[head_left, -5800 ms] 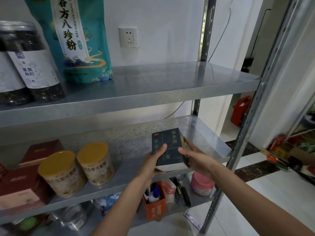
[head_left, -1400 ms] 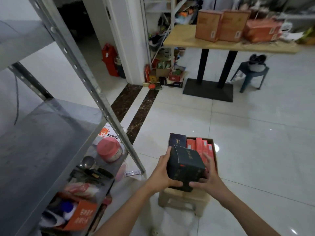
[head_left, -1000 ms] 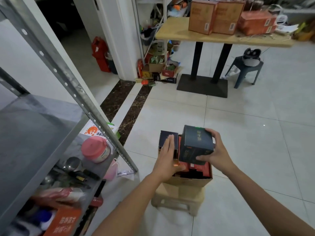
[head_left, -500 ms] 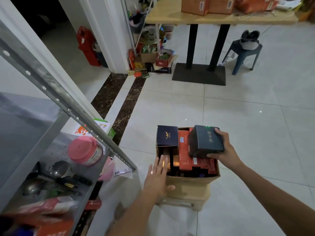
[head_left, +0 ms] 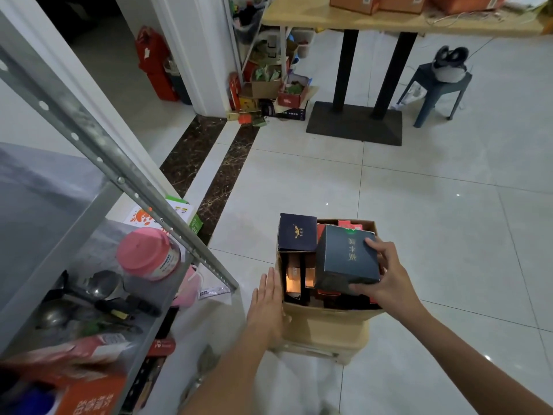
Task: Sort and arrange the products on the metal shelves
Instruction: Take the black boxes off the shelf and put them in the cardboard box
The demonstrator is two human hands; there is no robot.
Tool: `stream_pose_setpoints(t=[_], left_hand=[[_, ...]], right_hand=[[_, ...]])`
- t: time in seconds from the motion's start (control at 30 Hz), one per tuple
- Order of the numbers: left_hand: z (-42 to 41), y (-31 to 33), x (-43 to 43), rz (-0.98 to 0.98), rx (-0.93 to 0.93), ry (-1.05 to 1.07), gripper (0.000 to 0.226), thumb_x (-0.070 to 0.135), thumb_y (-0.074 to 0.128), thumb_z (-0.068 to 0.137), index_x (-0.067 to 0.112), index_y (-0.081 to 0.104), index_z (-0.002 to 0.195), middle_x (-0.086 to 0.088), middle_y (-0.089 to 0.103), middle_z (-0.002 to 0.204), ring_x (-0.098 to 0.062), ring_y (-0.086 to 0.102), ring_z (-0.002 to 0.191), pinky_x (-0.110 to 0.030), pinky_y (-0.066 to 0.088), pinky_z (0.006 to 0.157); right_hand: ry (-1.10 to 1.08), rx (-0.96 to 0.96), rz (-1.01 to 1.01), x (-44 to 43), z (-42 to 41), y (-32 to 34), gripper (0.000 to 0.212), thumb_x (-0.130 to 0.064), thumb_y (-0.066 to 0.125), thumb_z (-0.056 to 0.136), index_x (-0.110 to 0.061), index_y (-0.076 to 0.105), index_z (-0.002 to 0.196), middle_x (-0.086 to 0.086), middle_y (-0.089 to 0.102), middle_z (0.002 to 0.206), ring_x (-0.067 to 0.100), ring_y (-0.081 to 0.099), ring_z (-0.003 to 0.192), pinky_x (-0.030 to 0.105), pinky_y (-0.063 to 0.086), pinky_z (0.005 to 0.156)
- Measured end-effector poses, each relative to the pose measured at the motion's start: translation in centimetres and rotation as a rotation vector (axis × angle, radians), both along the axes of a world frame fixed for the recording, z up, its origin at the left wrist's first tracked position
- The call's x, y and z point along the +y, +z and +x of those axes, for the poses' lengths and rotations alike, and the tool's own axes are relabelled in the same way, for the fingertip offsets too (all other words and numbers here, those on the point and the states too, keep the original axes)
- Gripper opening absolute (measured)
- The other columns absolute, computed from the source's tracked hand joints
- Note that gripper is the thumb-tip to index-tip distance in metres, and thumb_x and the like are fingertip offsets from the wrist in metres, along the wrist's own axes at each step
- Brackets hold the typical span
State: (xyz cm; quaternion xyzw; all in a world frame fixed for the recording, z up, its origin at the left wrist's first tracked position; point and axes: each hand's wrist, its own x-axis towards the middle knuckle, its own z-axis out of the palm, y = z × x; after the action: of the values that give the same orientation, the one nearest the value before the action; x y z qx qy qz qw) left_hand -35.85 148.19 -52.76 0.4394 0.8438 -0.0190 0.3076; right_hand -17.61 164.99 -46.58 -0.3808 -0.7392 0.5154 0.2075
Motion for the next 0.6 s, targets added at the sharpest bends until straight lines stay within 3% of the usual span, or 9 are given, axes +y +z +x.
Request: stream_pose_setpoints(t=[0.13,0.33,0.4,0.47,0.5,0.6], left_hand=[[-0.3,-0.4,-0.3,0.0,0.036,-0.023,0.091,0.019,0.051,0.099,0.012,-0.023,0.151,-0.003,-0.028,0.159,-0.023,-0.022,0.147,-0.038,-0.006,0.119],[-0.4,-1.3,-0.2,-0.015,0.106,-0.066,0.085,0.011,0.043,0.099,0.01,-0.026,0.148,-0.004,-0.029,0.158,-0.025,-0.021,0.148,-0.041,-0.004,0.12],[-0.9,-1.7,-0.4,-0.033,0.106,-0.095,0.075,0.013,0.04,0.099,0.01,-0.01,0.154,-0.005,-0.03,0.158,-0.026,-0.022,0.147,-0.042,-0.005,0.119],[-1.2,-1.9,-0.9,-0.127,0.119,-0.198,0.053,0.016,0.041,0.099,0.01,0.029,0.151,-0.006,-0.031,0.157,-0.03,-0.025,0.146,-0.046,-0.006,0.119],[-1.2,-2.3,-1.3,-0.158,0.102,-0.214,0.051,0.017,0.043,0.098,0.008,0.035,0.147,-0.007,-0.03,0.157,-0.031,-0.025,0.146,-0.047,-0.006,0.119],[-0.4,-2.7,-1.6,-0.045,-0.028,0.026,0.068,0.02,0.043,0.098,0.011,0.009,0.156,-0.007,-0.018,0.162,-0.027,-0.013,0.15,-0.039,0.003,0.122]], right_hand=[[0.064,0.044,-0.038,-1.3,0.2,0.4,0.092,0.005,0.088,0.059,-0.042,0.04,0.121,-0.025,0.035,0.135,-0.015,0.041,0.122,0.007,0.049,0.079],[0.201,0.003,-0.092,-2.9,-4.7,-1.4,0.085,0.003,0.087,0.064,-0.037,0.039,0.122,-0.028,0.031,0.135,0.0,0.042,0.125,0.014,0.049,0.093],[0.19,-0.026,-0.067,-3.2,-5.8,-2.5,0.085,0.001,0.086,0.066,-0.033,0.037,0.125,-0.019,0.036,0.135,0.007,0.043,0.127,0.022,0.048,0.099],[0.17,-0.078,-0.014,-3.2,-6.3,-3.2,0.086,-0.001,0.086,0.067,-0.031,0.032,0.127,-0.009,0.034,0.137,0.011,0.04,0.127,0.028,0.046,0.104],[0.168,-0.107,0.013,-3.1,-6.2,-3.4,0.087,-0.003,0.087,0.068,-0.031,0.03,0.127,-0.007,0.032,0.138,0.011,0.038,0.127,0.027,0.045,0.104],[0.206,-0.176,0.098,-2.9,-5.8,-3.9,0.089,-0.01,0.088,0.068,-0.028,0.029,0.131,-0.002,0.029,0.145,0.01,0.035,0.128,0.021,0.039,0.101]])
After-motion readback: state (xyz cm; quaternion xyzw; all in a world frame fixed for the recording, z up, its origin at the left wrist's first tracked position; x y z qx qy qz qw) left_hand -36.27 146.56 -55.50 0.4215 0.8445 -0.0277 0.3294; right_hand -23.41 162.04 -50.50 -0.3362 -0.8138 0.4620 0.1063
